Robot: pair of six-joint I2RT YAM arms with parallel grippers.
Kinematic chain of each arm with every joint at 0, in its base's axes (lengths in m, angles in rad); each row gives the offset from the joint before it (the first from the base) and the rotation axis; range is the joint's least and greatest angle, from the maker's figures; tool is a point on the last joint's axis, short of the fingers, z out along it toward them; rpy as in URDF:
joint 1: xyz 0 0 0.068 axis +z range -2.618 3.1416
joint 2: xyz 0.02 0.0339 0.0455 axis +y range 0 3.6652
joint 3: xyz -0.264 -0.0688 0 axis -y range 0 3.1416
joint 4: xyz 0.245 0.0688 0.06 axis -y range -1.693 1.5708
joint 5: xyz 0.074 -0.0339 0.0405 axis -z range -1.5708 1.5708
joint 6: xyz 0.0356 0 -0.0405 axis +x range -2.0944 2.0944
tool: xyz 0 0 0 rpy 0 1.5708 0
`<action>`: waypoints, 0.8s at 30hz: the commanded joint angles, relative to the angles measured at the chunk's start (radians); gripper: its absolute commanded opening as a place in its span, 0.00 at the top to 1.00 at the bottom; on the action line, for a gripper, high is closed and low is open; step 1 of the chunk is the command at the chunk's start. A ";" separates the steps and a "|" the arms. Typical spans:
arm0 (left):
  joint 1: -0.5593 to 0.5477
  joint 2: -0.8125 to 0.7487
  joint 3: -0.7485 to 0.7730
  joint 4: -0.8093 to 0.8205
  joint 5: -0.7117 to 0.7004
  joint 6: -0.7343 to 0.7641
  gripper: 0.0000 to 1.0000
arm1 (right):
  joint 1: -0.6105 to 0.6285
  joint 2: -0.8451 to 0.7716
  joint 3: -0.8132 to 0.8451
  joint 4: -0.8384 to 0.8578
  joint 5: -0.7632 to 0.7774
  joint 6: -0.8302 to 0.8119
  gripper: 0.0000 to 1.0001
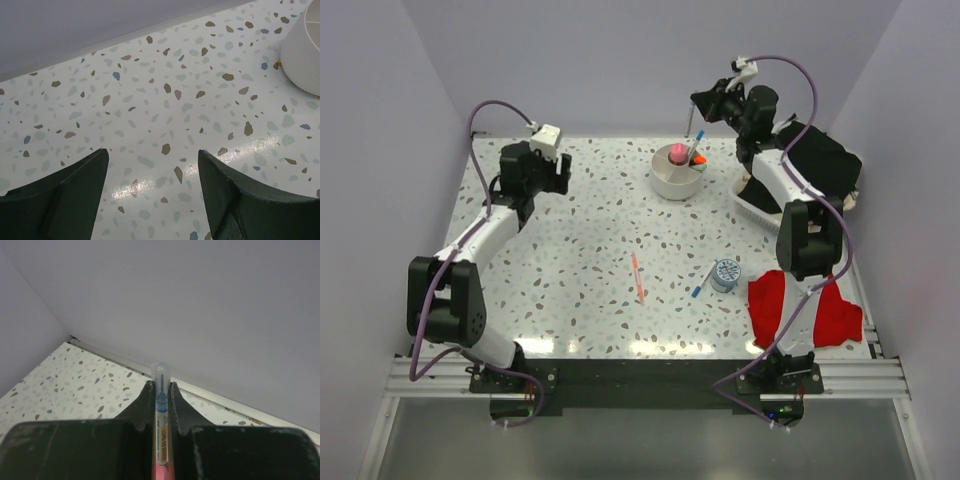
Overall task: Sort the stationery into containers
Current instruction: Place the pen in the storage box.
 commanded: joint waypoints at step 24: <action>-0.046 0.057 0.079 0.036 -0.040 0.035 0.23 | -0.002 -0.024 -0.156 0.038 0.060 -0.239 1.00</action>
